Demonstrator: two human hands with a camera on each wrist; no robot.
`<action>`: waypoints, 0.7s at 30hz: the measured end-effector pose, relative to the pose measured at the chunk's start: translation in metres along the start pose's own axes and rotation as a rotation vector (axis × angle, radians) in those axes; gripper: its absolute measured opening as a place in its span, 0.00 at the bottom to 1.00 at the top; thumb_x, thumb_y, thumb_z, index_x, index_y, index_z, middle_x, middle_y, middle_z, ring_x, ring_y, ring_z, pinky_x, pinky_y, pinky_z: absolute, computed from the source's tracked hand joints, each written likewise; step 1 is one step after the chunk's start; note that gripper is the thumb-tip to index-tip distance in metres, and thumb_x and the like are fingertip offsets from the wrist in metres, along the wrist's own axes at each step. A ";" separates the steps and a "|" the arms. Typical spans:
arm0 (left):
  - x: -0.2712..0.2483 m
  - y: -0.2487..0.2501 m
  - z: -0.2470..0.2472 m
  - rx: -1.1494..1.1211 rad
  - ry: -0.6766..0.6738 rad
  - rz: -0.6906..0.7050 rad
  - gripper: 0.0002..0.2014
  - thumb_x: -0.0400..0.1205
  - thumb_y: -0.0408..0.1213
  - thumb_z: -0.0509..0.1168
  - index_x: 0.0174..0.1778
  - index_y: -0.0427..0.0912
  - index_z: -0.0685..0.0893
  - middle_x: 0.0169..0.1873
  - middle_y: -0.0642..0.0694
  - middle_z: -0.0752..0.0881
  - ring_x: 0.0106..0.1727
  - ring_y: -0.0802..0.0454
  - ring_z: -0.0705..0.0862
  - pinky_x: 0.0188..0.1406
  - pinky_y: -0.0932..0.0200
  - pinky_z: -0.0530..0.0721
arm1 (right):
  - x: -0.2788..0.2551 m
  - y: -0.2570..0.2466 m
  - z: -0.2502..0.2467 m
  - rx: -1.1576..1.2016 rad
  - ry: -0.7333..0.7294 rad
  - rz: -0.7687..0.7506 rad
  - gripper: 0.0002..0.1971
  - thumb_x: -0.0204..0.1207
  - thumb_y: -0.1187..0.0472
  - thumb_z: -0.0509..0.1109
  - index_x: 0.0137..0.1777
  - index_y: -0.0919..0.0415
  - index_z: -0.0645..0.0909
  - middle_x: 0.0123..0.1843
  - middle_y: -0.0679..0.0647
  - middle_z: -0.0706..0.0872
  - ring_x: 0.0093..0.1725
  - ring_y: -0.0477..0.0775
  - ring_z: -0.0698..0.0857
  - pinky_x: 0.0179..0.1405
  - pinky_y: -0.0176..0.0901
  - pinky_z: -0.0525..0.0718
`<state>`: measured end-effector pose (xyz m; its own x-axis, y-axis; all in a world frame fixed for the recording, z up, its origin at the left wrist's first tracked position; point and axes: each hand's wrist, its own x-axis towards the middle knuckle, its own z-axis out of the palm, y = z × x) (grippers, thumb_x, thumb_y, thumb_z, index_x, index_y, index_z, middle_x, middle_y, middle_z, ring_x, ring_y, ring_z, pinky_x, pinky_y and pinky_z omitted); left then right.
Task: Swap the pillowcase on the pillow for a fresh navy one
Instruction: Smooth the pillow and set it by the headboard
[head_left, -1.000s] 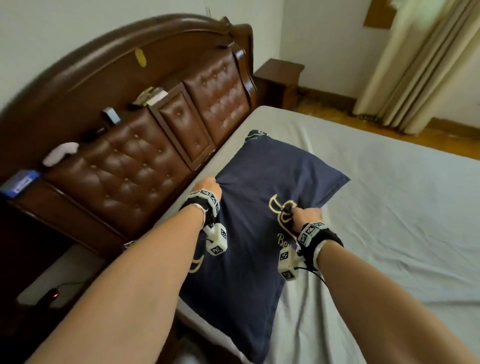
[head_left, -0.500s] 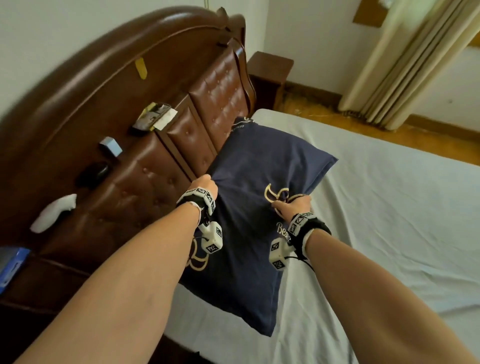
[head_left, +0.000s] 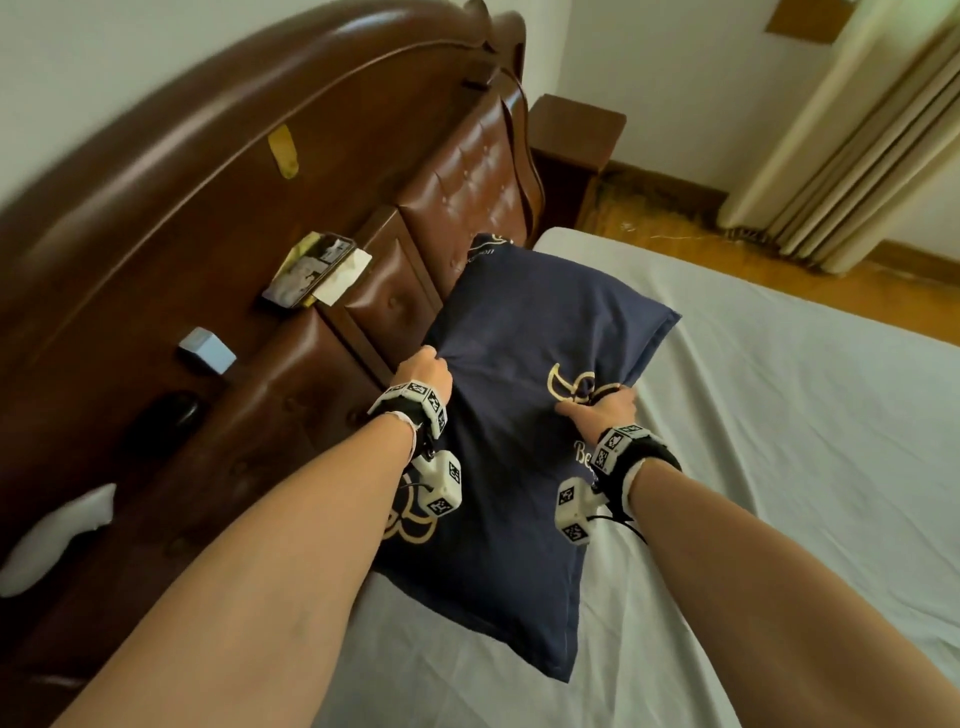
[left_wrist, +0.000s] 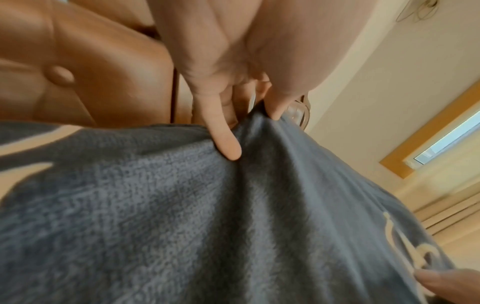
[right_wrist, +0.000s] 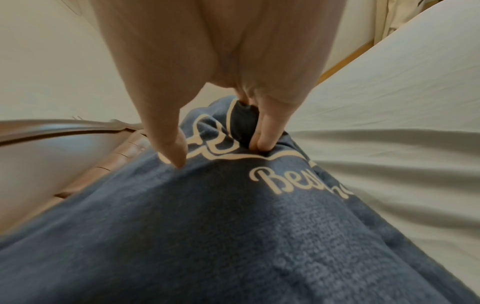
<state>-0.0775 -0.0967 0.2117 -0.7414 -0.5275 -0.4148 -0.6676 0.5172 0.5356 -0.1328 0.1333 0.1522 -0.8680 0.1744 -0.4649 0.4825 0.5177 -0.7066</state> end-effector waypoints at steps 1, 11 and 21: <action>0.016 -0.002 0.010 -0.016 0.000 -0.046 0.16 0.88 0.36 0.55 0.69 0.35 0.75 0.67 0.35 0.79 0.69 0.38 0.78 0.51 0.62 0.78 | 0.018 0.004 0.013 -0.005 -0.007 0.008 0.45 0.55 0.51 0.87 0.69 0.65 0.69 0.64 0.56 0.79 0.61 0.57 0.81 0.55 0.46 0.83; 0.084 -0.125 0.124 0.195 -0.239 -0.425 0.41 0.78 0.51 0.67 0.84 0.47 0.54 0.79 0.38 0.63 0.78 0.36 0.65 0.77 0.42 0.64 | 0.064 0.136 0.129 -0.168 -0.320 0.228 0.52 0.58 0.51 0.86 0.81 0.57 0.62 0.71 0.53 0.78 0.67 0.63 0.82 0.60 0.52 0.83; 0.118 -0.213 0.195 0.111 -0.209 -0.730 0.55 0.66 0.71 0.67 0.84 0.47 0.53 0.81 0.35 0.59 0.80 0.31 0.62 0.78 0.36 0.61 | 0.059 0.210 0.204 -0.176 -0.328 0.427 0.65 0.65 0.38 0.80 0.87 0.48 0.34 0.88 0.56 0.54 0.83 0.69 0.61 0.82 0.60 0.63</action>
<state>-0.0360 -0.1374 -0.0944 -0.1002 -0.6284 -0.7714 -0.9875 0.1575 0.0000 -0.0583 0.0811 -0.1324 -0.5043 0.1441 -0.8514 0.7315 0.5953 -0.3325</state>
